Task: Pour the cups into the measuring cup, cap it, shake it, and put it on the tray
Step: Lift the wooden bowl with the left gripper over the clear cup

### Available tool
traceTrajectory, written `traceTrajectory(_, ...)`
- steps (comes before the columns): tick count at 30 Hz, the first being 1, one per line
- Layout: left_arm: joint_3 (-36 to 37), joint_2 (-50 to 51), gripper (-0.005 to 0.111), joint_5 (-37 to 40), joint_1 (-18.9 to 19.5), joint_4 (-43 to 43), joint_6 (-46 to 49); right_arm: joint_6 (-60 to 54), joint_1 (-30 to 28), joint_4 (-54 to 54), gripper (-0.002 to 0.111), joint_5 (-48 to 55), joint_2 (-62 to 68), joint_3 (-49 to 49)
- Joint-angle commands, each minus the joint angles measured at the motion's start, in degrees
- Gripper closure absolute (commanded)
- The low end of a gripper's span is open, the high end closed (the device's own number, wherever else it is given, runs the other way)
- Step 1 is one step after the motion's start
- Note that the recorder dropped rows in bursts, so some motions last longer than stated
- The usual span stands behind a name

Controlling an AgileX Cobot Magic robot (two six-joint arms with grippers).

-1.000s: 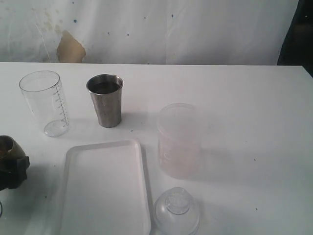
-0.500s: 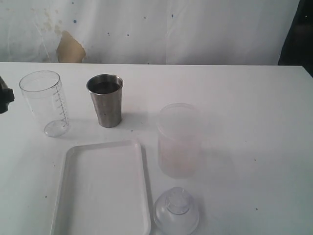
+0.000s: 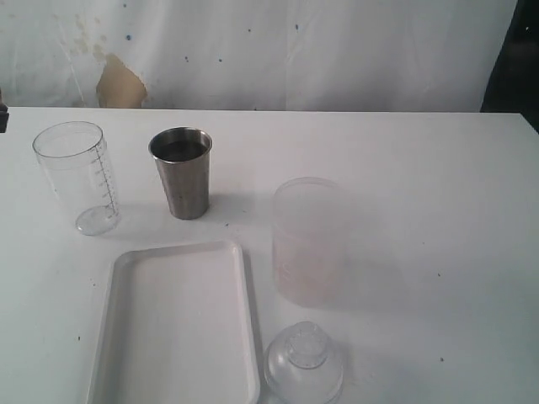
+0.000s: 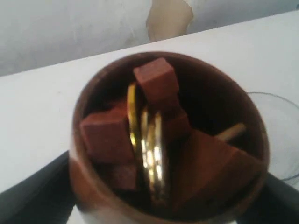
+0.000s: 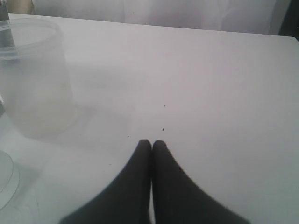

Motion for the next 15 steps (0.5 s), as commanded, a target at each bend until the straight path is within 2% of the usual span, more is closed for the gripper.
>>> traceTrajectory(1,-2.7,0.7,0.107,1.1,-0.1,9.5,0.0,0.2,0.2,-0.1,0.108,-0.4,-0.3,0.1)
traceTrajectory(6,-5.2,3.5,0.107,0.2,-0.1,11.3,-1.1,0.2,0.2,-0.1,0.108,-0.4,-0.3,0.1)
traceTrajectory(15,-10.1,9.5,0.107,3.2,-0.2,17.8,-1.1,0.2,0.2,-0.1,0.108,-0.4,-0.3,0.1)
